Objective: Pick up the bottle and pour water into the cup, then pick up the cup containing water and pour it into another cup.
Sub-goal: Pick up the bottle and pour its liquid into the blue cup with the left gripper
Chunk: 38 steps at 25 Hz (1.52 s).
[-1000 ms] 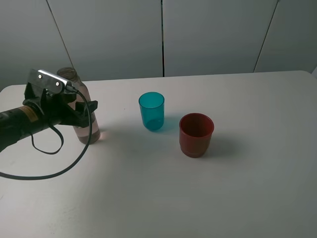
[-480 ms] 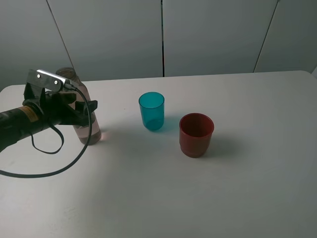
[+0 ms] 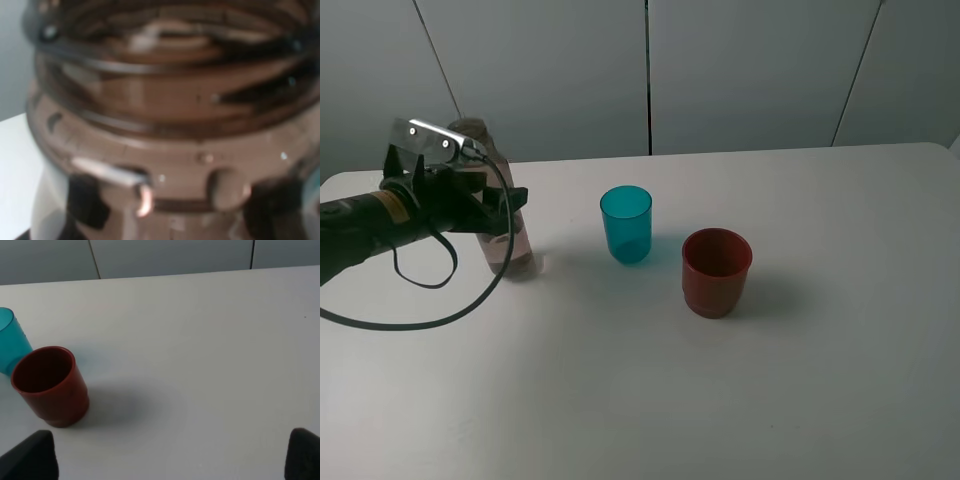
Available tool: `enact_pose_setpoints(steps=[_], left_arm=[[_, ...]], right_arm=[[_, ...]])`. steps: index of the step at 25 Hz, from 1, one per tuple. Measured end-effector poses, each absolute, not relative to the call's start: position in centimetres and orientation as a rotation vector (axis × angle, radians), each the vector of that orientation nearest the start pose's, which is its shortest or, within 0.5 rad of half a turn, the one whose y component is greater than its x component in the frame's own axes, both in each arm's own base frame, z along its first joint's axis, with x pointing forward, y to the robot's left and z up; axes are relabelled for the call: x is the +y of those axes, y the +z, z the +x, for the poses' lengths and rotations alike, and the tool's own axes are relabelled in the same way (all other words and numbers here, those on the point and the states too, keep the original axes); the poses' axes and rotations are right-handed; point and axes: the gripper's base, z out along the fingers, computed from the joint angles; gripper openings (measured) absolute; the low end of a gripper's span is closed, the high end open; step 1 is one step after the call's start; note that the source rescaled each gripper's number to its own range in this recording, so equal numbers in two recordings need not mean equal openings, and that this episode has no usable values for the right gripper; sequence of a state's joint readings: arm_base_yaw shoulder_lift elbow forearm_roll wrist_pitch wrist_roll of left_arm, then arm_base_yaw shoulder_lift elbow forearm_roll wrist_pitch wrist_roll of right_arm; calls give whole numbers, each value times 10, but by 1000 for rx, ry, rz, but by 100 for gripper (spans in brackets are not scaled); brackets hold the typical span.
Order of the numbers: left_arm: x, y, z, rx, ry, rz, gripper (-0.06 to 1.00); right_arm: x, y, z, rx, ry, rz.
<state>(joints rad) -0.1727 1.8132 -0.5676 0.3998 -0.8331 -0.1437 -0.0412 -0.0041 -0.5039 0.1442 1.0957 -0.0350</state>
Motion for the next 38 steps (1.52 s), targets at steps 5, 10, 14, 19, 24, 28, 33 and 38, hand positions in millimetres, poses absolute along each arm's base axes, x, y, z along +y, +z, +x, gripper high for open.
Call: enact_pose_setpoints(steps=[5,10,14,19,24,28,33,38], left_arm=[[-82,150,312,1841,-292,521,0],[-84,163,328,1824,-273,540,0],[-86,176,343,1810,-231,583,0],[-91,194,361,1787,-164,668,0],[-101,213,374,1738,-114,750,0],[-107,221,377,1703,-102,789,0],[-115,215,379,1697,-105,836,0],[-130,205,387,1695,-107,900,0]], right_arm=[[12,276,-7,2065,121,-13],[12,276,-7,2065,120,-15],[12,276,-7,2065,120,-15],[12,276,-7,2065,120,-15],[12,276,-7,2065,120,-15],[12,276,-7,2065,120,-15],[12,276,-7,2065,120,-15],[12,276,-7,2065,120,-15]])
